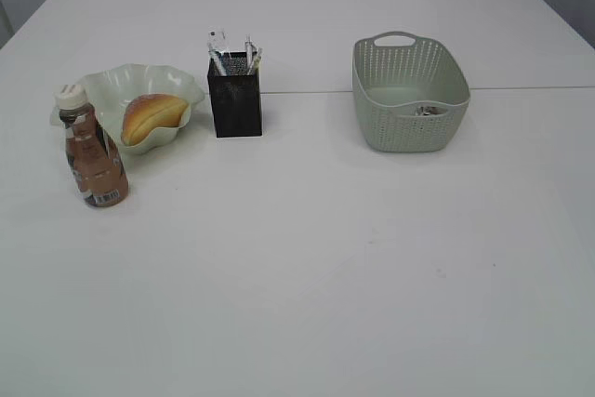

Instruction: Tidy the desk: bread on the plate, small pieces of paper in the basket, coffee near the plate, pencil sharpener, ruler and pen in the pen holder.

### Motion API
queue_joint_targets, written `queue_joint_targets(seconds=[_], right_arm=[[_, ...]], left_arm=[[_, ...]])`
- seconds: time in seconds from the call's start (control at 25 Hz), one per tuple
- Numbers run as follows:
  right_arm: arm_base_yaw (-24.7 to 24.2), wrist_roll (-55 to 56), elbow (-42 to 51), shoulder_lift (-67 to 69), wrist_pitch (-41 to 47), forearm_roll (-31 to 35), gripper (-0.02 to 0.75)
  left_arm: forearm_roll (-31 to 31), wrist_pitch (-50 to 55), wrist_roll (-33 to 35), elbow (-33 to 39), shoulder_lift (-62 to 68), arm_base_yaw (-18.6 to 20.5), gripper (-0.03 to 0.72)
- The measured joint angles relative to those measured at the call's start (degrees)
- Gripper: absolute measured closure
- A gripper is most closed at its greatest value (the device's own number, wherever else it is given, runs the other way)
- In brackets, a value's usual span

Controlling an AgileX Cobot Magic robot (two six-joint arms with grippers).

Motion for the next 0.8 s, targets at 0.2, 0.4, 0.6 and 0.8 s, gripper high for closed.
queue_joint_targets(seconds=[0.2,0.4,0.6,0.8], right_arm=[[0.0,-1.2,1.1,0.0,0.9,0.1,0.279],[0.0,-2.4,1.2,0.0,1.2,0.5,0.279],[0.0,-2.5,1.2,0.0,1.2,0.5,0.279],[0.0,-2.5,1.2,0.0,1.2,0.5,0.279]], left_arm=[[0.1,-3.5,0.1,6.7,0.0,0.0,0.32],[1.0,-4.2,-1.9,6.8,0.0,0.0,0.32],[1.5,-4.6,-3.9,6.8,0.0,0.0,0.32],[1.5,-4.7,-4.1,6.8,0.0,0.0,0.32]])
